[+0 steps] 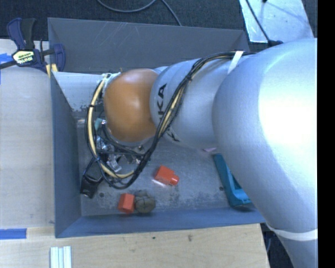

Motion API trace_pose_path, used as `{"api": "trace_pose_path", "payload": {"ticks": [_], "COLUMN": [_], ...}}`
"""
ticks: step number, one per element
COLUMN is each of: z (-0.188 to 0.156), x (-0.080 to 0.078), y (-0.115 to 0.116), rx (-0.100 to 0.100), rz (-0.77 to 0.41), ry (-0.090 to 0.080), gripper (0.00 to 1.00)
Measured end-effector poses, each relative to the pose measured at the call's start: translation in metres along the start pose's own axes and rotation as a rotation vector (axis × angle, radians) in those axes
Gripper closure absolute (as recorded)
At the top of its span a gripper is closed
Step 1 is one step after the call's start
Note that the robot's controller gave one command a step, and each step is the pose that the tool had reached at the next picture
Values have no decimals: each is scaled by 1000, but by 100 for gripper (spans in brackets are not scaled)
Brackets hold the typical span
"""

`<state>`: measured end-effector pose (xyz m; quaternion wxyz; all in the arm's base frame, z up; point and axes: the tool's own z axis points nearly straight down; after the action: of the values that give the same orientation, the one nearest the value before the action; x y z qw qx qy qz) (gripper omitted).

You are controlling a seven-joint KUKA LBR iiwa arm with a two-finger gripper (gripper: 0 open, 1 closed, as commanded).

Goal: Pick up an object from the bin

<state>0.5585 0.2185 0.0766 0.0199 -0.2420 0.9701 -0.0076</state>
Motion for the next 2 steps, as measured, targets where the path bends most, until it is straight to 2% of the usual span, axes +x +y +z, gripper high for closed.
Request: {"api": "trace_pose_path", "payload": {"ticks": [2], "z": [0], "x": [0], "y": [0], "rx": [-1], "rz": [0], "ry": [-1], "gripper": [100]}}
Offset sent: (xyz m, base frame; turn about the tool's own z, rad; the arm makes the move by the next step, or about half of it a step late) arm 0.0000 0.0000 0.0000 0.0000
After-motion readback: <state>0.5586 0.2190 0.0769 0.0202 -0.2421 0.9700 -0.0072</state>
